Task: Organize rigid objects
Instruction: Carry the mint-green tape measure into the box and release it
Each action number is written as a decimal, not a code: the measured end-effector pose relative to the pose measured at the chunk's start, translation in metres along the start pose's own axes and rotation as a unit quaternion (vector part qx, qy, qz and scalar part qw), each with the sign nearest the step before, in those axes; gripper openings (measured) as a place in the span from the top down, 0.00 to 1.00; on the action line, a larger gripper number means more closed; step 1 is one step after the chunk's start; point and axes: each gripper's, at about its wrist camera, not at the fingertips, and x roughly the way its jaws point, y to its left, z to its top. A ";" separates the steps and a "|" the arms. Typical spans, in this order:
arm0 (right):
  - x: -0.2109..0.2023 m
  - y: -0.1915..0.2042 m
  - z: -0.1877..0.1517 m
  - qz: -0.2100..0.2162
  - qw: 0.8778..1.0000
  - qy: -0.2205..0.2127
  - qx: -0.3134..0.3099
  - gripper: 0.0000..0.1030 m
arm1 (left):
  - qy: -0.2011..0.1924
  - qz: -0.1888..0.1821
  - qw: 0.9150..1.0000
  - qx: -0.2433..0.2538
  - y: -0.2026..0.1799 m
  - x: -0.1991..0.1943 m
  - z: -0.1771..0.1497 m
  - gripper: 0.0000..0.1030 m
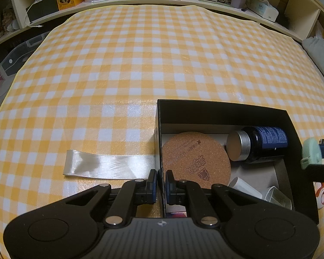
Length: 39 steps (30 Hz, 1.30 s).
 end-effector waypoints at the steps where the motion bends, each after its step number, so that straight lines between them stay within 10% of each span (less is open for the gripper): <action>1: 0.003 0.003 0.001 -0.001 1.000 0.003 -0.006 0.49 | 0.000 0.000 1.000 0.000 0.000 0.000 0.000 0.92; 39: 0.012 0.010 -0.010 -0.007 0.998 0.041 -0.042 0.33 | -0.002 0.002 1.000 -0.002 0.003 0.004 0.001 0.92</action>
